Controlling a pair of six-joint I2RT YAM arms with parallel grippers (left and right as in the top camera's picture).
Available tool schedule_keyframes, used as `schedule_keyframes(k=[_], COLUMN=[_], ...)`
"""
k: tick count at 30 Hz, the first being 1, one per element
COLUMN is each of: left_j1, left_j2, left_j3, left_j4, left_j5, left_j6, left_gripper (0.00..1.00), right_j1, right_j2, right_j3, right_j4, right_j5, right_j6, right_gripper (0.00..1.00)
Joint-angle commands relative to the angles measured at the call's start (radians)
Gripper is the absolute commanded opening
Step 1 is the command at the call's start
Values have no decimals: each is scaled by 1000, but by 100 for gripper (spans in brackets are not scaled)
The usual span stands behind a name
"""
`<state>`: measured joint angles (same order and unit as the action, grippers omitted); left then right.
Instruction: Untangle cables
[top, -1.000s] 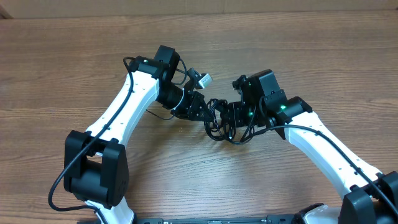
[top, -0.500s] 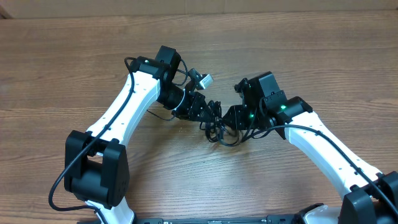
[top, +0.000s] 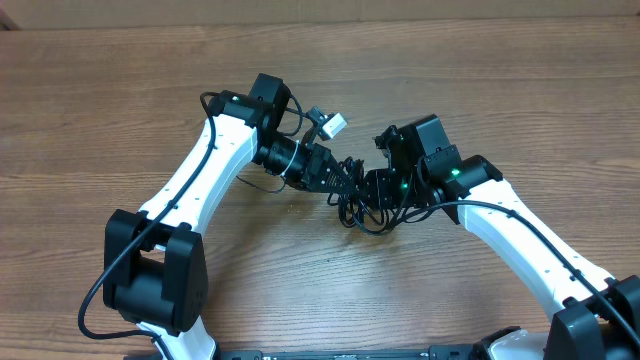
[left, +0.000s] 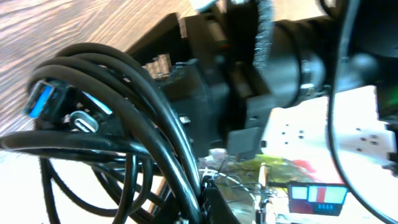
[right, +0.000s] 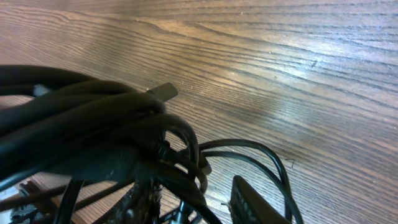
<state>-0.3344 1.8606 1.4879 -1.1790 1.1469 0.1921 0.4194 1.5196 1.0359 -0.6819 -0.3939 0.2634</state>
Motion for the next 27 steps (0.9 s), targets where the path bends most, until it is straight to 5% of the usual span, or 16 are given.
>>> schedule_keyframes(k=[1, 7, 10, 12, 18, 21, 27], left_j1=[-6, -6, -6, -6, -6, -6, -8], left_j2=[-30, -30, -30, -30, -30, -30, -30], left_j3=[22, 22, 22, 22, 19, 19, 19], left_j4=[2, 2, 1, 1, 4, 2, 17], left_j5=[121, 116, 10, -174, -838, -1122, -1105], left_j6=[41, 60, 59, 34, -280, -477, -583], left_gripper=[4, 4, 4, 4, 4, 4, 4], right_j1=[0, -1, -1, -1, -1, -1, 0], right_j2=[-5, -5, -5, -5, -5, -5, -5], right_j3=[13, 13, 13, 13, 13, 13, 13], right_j4=[16, 40, 41, 8, -179, -230, -251], right_j5=[-18, -18, 3, 135, 420, 440, 379], right_j6=[-2, 3, 23, 158, 433, 447, 428], right_gripper=[30, 4, 4, 4, 4, 4, 4])
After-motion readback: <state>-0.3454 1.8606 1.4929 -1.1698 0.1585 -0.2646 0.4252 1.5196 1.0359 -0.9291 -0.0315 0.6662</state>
